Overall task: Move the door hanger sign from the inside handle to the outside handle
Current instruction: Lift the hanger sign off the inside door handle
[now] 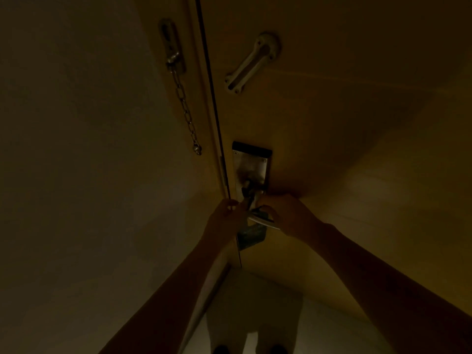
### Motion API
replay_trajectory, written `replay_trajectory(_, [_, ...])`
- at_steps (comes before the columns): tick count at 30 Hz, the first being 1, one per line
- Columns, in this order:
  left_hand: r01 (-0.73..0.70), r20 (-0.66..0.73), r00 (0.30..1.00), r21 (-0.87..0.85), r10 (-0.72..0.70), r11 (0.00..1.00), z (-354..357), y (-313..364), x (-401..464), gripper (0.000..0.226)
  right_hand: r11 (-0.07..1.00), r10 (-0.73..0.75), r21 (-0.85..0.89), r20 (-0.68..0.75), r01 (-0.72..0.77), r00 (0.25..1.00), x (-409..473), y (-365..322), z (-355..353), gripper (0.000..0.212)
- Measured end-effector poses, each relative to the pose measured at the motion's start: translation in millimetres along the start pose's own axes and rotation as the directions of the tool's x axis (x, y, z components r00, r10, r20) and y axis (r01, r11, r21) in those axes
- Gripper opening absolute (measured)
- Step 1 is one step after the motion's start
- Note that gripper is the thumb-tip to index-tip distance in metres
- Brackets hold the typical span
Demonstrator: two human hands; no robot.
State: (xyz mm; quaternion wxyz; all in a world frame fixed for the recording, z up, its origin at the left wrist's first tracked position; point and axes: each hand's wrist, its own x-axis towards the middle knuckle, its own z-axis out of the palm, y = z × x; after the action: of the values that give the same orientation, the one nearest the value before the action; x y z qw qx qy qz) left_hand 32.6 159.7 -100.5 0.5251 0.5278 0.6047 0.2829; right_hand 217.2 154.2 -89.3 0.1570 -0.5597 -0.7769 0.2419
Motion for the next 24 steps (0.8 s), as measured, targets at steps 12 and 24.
replay_trajectory(12, [0.023, 0.181, 0.981, 0.276, -0.075, 0.961, -8.4, 31.9, 41.8, 0.01, 0.998, 0.048, 0.045, -0.037, -0.046, 0.998, -17.3, 9.7, -0.9, 0.02])
replay_trajectory(24, [-0.178, 0.153, 0.983, 0.6, 0.106, 0.78, 1.9, 60.7, 28.7, 0.041, 0.997, 0.067, 0.041, -0.013, -0.067, 0.998, -29.4, 23.0, -5.2, 0.019])
